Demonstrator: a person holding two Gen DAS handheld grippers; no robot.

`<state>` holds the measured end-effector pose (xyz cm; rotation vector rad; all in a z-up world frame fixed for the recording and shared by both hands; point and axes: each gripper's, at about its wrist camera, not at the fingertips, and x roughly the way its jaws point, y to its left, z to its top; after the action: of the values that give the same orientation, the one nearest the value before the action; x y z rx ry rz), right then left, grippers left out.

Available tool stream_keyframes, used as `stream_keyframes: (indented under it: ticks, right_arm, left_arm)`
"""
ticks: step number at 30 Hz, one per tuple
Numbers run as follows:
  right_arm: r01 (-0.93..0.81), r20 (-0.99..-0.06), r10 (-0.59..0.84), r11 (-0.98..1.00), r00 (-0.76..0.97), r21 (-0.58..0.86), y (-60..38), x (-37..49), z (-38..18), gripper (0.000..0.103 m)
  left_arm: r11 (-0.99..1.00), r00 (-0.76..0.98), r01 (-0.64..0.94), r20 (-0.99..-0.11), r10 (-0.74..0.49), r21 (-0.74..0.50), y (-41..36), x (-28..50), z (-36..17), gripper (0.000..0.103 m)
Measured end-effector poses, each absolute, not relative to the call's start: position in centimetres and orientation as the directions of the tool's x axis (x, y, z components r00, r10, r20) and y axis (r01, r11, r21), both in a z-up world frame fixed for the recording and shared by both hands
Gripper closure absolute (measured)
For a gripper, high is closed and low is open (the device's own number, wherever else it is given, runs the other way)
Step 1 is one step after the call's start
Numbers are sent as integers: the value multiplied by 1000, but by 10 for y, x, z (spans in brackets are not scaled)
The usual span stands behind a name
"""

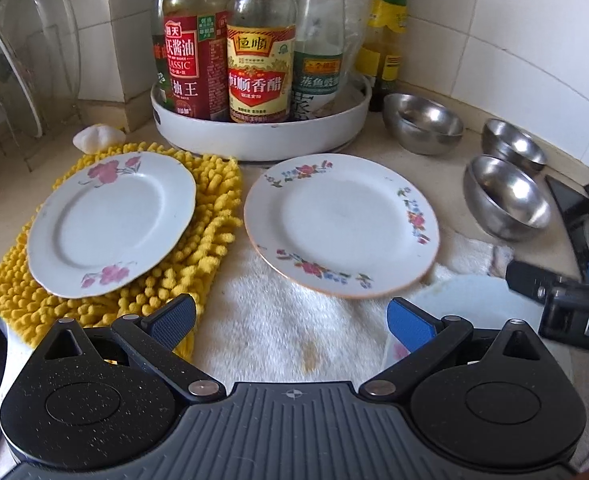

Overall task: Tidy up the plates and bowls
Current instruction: 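Move both grippers toward the pink-flower plate on the yellow mat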

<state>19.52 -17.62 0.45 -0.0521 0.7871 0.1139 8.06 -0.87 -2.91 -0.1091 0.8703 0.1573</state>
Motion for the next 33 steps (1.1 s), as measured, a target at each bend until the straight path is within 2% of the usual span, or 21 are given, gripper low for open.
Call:
stream_keyframes:
  ticks: [8, 13, 18, 27, 33]
  right_arm:
    - [-238, -729, 152, 971, 667, -15, -163, 250, -6, 0]
    - [-249, -743, 165, 968, 648, -3, -149, 267, -11, 0]
    - [-269, -743, 177, 963, 646, -4, -123, 276, -6, 0]
    - [-387, -739, 267, 922, 619, 9, -49, 291, -5, 0]
    - [-467, -760, 328, 883, 561, 37, 0, 297, -14, 0]
  left_arm:
    - [975, 601, -222, -787, 141, 4, 1, 106, -34, 1]
    - [975, 598, -221, -793, 118, -21, 20, 119, -35, 2]
    - [975, 608, -221, -781, 145, 9, 41, 130, -27, 2]
    - [933, 589, -358, -764, 264, 46, 116, 127, -20, 0]
    - [908, 560, -416, -774, 295, 45, 175, 121, -26, 0]
